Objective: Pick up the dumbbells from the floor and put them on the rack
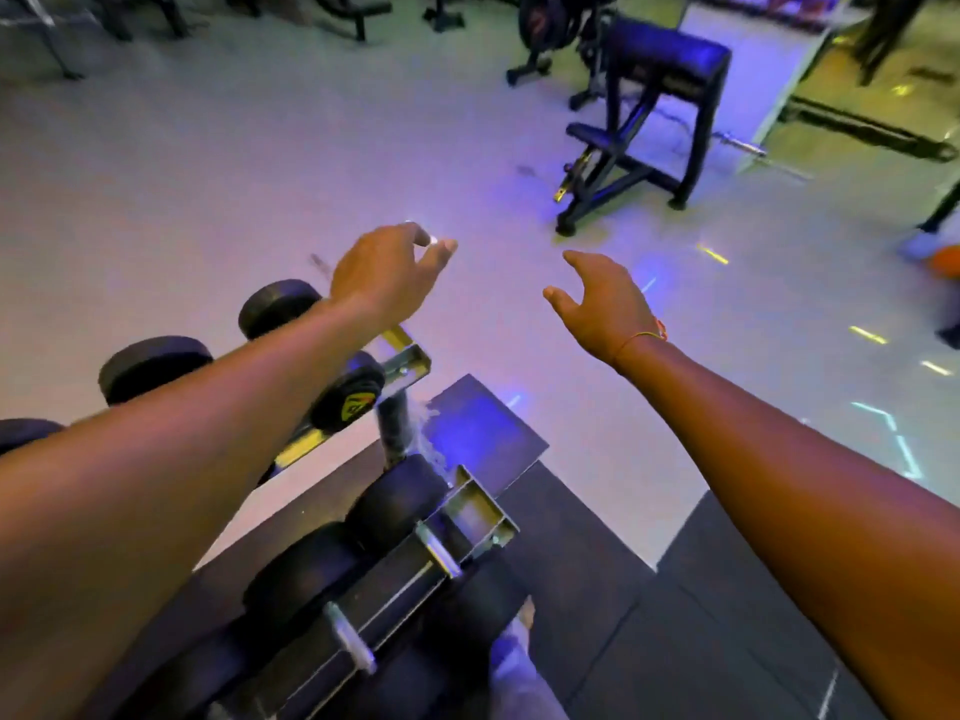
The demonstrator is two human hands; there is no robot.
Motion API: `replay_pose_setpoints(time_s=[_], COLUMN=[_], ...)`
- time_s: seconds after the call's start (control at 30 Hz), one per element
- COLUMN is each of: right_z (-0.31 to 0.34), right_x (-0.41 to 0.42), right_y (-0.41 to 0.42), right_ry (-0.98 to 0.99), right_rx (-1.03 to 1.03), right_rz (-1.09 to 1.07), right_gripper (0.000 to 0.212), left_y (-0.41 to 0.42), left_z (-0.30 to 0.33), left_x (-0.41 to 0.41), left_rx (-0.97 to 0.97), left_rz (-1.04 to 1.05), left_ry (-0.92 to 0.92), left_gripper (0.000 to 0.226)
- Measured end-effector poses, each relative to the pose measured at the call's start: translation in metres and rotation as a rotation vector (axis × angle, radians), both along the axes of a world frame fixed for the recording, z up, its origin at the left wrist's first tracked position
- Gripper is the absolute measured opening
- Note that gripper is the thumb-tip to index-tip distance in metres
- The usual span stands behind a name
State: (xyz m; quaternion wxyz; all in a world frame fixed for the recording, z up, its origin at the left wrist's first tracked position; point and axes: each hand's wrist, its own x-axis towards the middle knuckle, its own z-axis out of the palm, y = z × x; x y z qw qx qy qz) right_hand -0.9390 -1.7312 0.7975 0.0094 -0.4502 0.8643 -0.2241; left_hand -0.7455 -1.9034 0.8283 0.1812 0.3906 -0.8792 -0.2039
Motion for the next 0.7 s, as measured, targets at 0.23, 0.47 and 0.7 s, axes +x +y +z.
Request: replay_pose_setpoints(time_s=[0.23,0.47,0.7], right_z=[0.1,0.154,0.134], right_x=[-0.007,0.019,0.114], right_y=[0.199,0.432,0.679], right_ry=[0.208,0.376,0.393], right_rx=[-0.097,-0.09,-0.011], right_rz=[-0.281,-0.601,-0.904], right_gripper=[0.058,0.054,0.06], left_y=[0.145,0.342,0.587], left_z=[0.105,0.152,0.123], left_x=[-0.069,-0.121,-0.117], left_rx=[-0.215,-0.337,-0.37], left_rz=[-0.356,-0.738,-1.099], left_ry=[0.129,0.243,0.311], left_gripper=[0.051,0.064,0.061])
